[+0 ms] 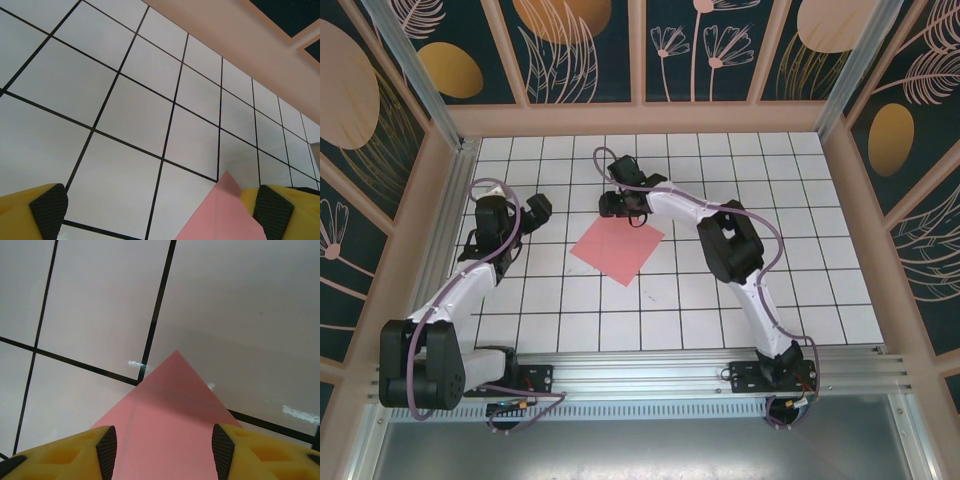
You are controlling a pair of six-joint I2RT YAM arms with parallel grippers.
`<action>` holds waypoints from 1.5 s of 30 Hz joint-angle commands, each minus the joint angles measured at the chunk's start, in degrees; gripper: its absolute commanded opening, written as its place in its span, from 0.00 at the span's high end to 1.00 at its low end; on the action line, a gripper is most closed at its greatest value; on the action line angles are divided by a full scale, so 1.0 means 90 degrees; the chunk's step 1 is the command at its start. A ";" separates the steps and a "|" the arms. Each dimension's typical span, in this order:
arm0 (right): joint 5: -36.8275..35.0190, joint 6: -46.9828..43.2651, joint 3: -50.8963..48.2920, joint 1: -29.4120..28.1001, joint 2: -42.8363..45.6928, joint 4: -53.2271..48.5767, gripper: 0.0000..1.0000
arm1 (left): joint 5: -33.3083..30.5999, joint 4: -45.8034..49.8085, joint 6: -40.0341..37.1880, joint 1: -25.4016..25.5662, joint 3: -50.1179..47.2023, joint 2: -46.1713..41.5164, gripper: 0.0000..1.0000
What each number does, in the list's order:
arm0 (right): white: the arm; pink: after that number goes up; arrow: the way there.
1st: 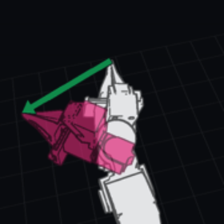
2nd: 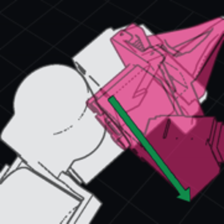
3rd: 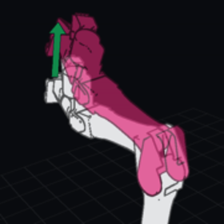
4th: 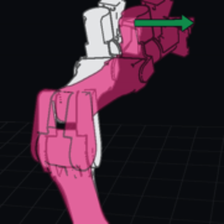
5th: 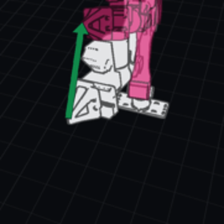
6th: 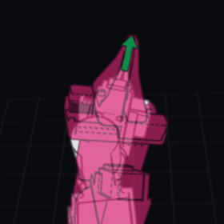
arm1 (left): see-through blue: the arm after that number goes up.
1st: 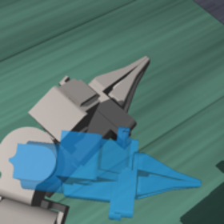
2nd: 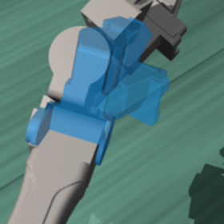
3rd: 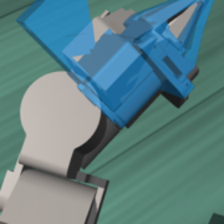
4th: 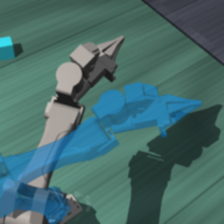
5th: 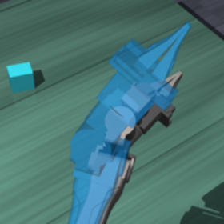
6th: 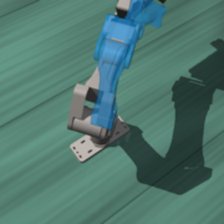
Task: Fold a paper plane with a square sheet of paper (pick it up from the middle)
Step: Rotate the square sheet of paper at the center of the table, then first fold in half a square sheet of paper at the center of the table.
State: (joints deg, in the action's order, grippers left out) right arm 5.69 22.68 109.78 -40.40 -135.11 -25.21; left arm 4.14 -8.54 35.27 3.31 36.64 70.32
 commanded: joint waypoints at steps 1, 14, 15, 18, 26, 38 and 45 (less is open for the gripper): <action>0.0053 -0.0072 0.0478 0.0007 -0.0340 -0.0690 0.43 | 0.0145 0.0092 0.0085 -0.0029 -0.0031 0.0082 0.01; -0.0624 0.0508 -0.0369 0.0120 -0.0029 -0.0935 0.42 | 0.0625 0.0109 0.0204 -0.0019 0.0015 0.0321 0.01; -0.0698 0.0630 -0.0582 0.0131 0.0108 -0.0911 0.42 | 0.0682 0.0119 0.0211 -0.0017 0.0032 0.0331 0.01; -0.1189 0.1094 -0.1420 0.0162 0.0716 -0.0719 0.42 | 0.0854 0.0185 0.0257 -0.0018 0.0067 0.0351 0.02; -0.1489 0.2323 -0.3507 0.0197 0.2353 -0.0141 0.42 | 0.1388 0.0409 0.0536 0.0221 0.0003 0.0355 0.03; -0.1242 0.1800 -0.3795 -0.0015 0.3241 -0.0463 0.26 | 0.1748 0.0657 0.1558 0.1877 0.0187 0.0982 0.31; -0.0906 0.1230 -0.3620 -0.0108 0.2801 -0.0605 0.18 | 0.1543 0.0453 0.2389 0.2349 0.0089 0.1291 0.53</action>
State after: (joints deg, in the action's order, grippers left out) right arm -4.21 36.86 75.81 -41.28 -107.59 -27.57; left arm 18.61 -3.31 52.45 24.16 36.77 80.75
